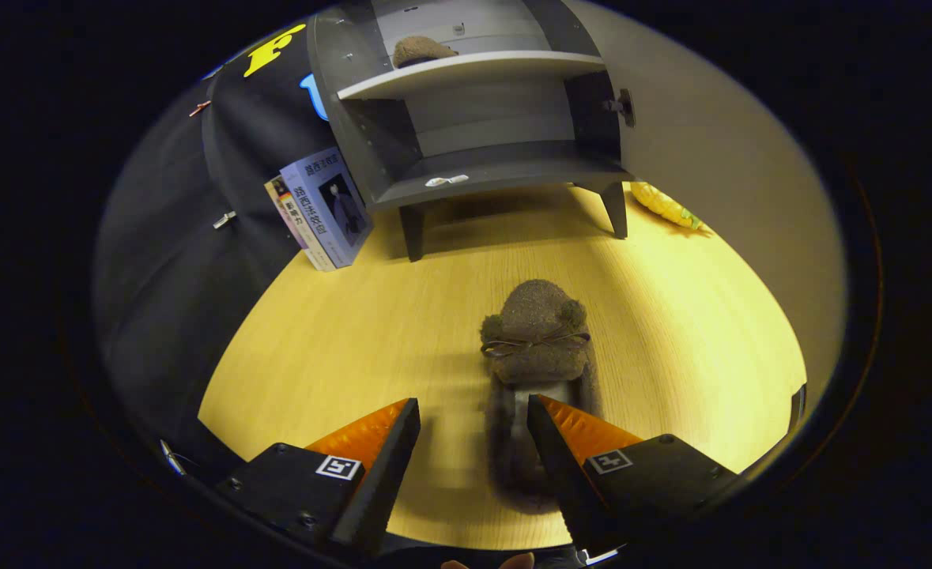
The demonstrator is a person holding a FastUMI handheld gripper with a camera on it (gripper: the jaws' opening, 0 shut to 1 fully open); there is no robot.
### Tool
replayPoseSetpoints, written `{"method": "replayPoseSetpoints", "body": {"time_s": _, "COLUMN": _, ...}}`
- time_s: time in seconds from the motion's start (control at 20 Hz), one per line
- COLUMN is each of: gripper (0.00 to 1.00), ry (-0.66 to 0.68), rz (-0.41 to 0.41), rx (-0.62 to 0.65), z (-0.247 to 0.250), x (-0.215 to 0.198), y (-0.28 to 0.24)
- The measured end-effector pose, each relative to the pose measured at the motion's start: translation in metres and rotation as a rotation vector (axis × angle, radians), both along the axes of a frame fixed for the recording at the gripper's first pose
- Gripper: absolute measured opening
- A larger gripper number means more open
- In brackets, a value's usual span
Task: Open the shoe cabinet door, grab the shoes and put them into the shoe cabinet, then close the shoe cabinet door.
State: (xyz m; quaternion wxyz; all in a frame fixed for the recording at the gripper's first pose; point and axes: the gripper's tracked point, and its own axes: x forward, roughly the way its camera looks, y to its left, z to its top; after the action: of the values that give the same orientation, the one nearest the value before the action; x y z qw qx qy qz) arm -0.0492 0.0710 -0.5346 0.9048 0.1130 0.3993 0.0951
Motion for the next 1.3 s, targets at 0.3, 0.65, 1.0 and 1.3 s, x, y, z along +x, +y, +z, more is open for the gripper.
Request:
{"method": "replayPoseSetpoints", "body": {"time_s": 0.3, "gripper": 0.84, "ry": -0.067, "rz": -0.069, "rx": -0.056, "z": -0.032, "x": 0.049, "y": 0.011}}
{"method": "replayPoseSetpoints", "body": {"time_s": 0.65, "gripper": 0.15, "ry": -0.144, "rz": -0.211, "rx": -0.077, "z": -0.021, "x": 0.09, "y": -0.02}}
{"method": "replayPoseSetpoints", "body": {"time_s": 1.0, "gripper": 0.07, "ry": -0.294, "rz": -0.16, "rx": -0.095, "z": 0.116, "x": 0.095, "y": -0.043}}
{"method": "replayPoseSetpoints", "body": {"time_s": 1.3, "gripper": 0.07, "ry": -0.401, "rz": -0.142, "rx": -0.121, "z": 0.249, "x": 0.111, "y": -0.058}}
